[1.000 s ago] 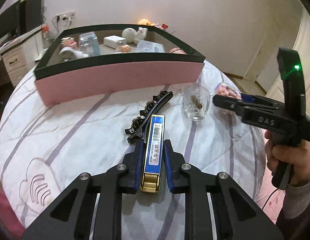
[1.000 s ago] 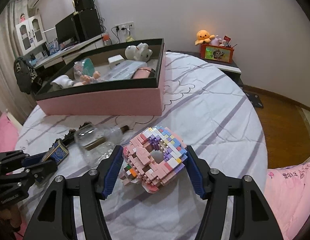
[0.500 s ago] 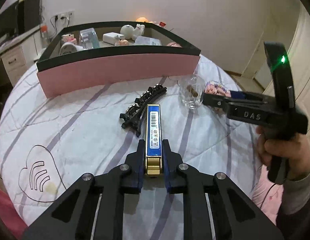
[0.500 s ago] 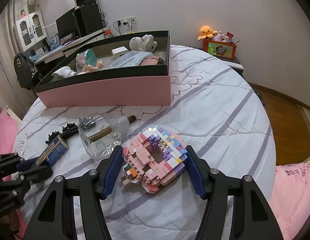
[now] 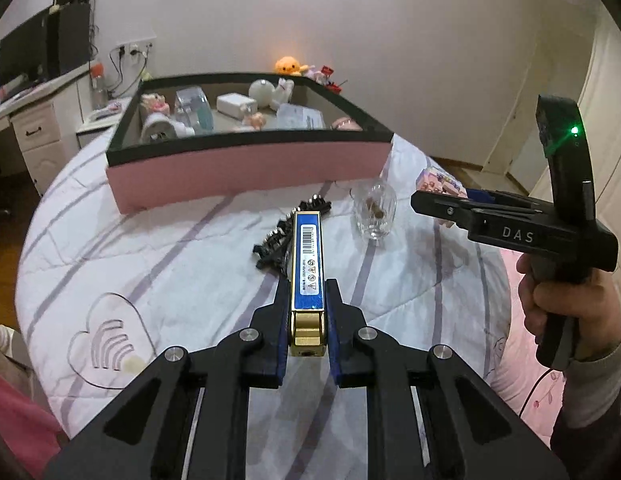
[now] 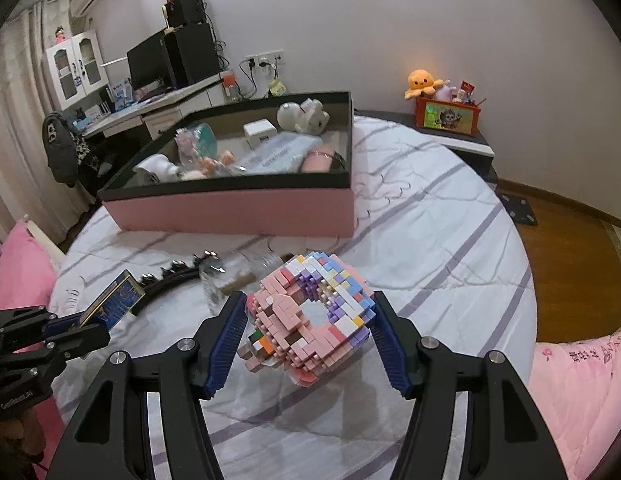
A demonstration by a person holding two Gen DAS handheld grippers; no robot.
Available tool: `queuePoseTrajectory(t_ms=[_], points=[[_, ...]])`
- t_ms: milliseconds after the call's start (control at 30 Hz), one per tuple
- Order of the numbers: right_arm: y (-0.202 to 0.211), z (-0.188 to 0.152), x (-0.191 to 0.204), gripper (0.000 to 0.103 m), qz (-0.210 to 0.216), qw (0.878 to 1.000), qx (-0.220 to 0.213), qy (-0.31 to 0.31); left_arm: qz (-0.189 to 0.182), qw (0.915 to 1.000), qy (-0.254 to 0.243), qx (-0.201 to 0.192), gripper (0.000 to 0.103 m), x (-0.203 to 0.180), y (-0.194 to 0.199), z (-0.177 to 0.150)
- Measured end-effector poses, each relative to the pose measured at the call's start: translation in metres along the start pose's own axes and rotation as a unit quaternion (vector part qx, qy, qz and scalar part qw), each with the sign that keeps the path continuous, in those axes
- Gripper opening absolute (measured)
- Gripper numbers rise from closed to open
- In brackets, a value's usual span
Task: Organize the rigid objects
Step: 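Carry the battery and block donut into the box and release both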
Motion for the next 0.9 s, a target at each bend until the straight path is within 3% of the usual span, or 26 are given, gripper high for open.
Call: queuePoseTrajectory(t_ms=[200,467,667,900], points=[[0.012,0.021,0.019,0.063,0.011,1.000,-0.020,0.021,0.013,0.9994,0.004,-0.032,0.015,0.010,0.018,0.022],[0.010,0.075,0.045,0.063,0.032,0.997,-0.042,0.054,0.047,0.9955,0.016,-0.081,0.015,0.042,0.029,0.079],[-0.015,0.125,0.051,0.063,0.040,0.997,-0.039,0.057,0.080,0.9919,0.026,-0.095,0.015,0.065,0.011,0.129],[-0.064,0.164,0.036,0.063,0.030,0.999,-0.014,0.032,0.112,0.9896,0.031,-0.085,0.015,0.076,-0.030,0.166]])
Point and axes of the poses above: each gripper's, at about its wrist camera, not at the fingertips, and y roughly against the way its jaws point, x to its left, z to its top, the point moved 4 cm from there along -y, roughly the way its jaws point, and after that the axes turned 6 degrees about z, right-handed, at the moved point
